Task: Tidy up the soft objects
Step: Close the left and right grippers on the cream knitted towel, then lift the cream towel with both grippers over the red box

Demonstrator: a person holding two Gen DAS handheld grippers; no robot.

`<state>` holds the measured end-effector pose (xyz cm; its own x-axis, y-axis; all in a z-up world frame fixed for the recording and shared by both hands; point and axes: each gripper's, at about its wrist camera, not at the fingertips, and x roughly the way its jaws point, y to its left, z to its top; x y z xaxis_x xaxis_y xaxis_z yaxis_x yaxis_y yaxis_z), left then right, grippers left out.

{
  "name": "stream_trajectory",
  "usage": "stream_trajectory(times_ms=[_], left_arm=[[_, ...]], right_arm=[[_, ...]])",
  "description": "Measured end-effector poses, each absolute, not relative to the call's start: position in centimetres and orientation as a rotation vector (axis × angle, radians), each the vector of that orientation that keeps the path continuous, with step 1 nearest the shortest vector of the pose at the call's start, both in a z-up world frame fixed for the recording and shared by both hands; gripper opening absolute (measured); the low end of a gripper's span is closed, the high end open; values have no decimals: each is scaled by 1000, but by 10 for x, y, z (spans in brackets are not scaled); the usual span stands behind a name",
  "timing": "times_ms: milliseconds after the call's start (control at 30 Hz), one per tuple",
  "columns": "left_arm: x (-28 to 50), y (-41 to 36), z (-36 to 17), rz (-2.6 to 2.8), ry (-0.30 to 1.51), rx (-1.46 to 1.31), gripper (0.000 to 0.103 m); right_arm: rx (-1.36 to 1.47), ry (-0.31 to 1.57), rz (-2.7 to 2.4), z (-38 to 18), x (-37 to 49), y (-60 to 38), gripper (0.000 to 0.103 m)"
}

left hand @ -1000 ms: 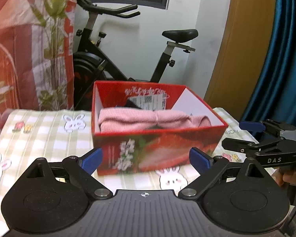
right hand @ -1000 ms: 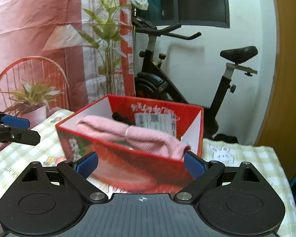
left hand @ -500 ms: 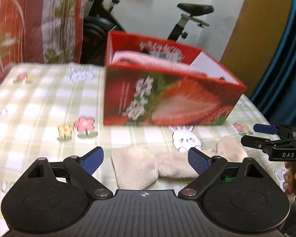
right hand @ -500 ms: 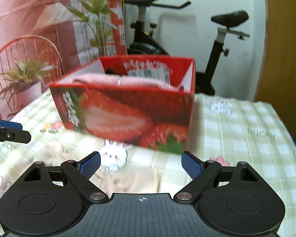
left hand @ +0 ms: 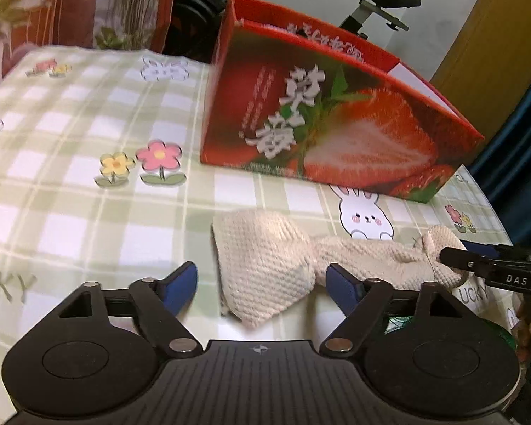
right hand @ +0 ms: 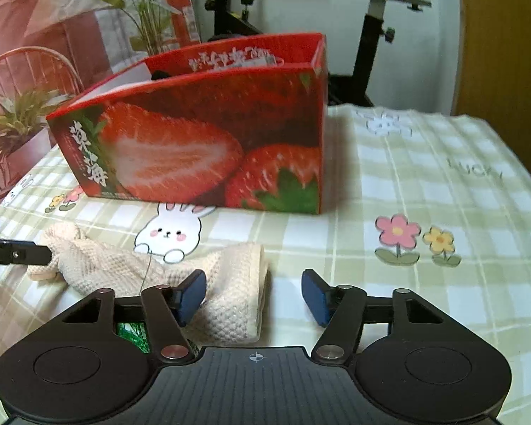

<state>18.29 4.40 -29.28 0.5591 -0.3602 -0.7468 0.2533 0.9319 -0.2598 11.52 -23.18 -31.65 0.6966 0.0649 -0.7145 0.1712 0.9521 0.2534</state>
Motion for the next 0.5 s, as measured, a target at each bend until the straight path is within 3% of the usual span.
stream_trajectory(times_ms=[33, 133, 200, 233, 300, 500], left_arm=[[181, 43, -293, -358, 898, -121, 76], [181, 41, -294, -365, 901, -131, 43], [181, 37, -291, -375, 886, -126, 35], [179, 35, -289, -382, 878, -113, 28], [176, 32, -283, -390, 862, -101, 26], [168, 31, -256, -391, 785, -83, 23]], right_arm=[[317, 809, -55, -318, 117, -233, 53], [321, 813, -36, -319, 116, -231, 44], [322, 811, -18, -318, 117, -229, 28], [315, 809, -13, -316, 117, -227, 26], [301, 798, 2, -311, 117, -224, 17], [274, 719, 21, -285, 117, -222, 15]])
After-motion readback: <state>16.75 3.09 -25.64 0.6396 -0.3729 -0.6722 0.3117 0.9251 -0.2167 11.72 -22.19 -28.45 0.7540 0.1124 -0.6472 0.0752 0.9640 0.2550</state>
